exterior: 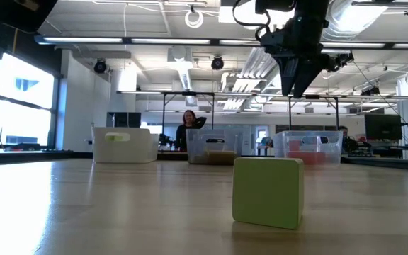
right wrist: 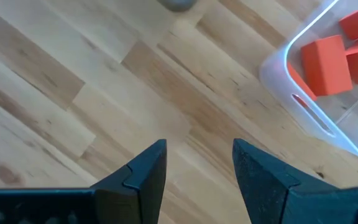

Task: Sort & place blocks by color
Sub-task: Put the yellow block into the black bin

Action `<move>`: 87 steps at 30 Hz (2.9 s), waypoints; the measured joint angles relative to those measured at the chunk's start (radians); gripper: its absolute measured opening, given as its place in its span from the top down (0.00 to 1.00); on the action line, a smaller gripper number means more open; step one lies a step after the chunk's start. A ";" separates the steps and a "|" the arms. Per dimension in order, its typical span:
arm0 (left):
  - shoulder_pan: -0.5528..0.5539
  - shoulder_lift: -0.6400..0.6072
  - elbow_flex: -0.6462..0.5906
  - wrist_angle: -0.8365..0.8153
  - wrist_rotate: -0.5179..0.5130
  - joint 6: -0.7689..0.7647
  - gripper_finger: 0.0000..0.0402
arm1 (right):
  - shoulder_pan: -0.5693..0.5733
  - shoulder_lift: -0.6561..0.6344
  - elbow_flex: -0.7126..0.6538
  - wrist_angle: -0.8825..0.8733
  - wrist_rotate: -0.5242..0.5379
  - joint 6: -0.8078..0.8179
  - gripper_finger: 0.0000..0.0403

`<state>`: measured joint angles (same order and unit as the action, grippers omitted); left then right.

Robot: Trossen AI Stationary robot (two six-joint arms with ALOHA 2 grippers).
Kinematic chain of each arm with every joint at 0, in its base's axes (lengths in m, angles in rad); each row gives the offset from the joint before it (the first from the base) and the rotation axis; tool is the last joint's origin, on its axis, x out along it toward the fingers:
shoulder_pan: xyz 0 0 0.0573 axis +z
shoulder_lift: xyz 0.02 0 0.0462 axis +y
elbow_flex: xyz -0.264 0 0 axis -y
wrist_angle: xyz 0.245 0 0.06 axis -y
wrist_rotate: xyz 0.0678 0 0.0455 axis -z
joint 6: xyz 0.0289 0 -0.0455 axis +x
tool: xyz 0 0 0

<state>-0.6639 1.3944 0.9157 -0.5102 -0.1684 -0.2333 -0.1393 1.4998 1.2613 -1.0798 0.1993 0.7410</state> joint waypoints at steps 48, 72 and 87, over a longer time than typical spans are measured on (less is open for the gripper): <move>-0.099 0.376 0.003 0.126 0.007 -0.212 0.47 | 0.109 0.000 0.000 0.002 0.082 0.045 0.58; 0.043 0.294 -0.002 0.120 -0.003 -0.052 0.76 | 0.110 0.000 0.000 0.008 0.082 0.037 0.58; 0.410 0.154 0.000 0.122 0.000 0.359 0.74 | 0.167 0.000 0.000 0.009 0.139 0.036 0.58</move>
<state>-0.2537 1.5489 0.9154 -0.3879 -0.1685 0.1254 0.0276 1.4998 1.2613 -1.0710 0.3382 0.7774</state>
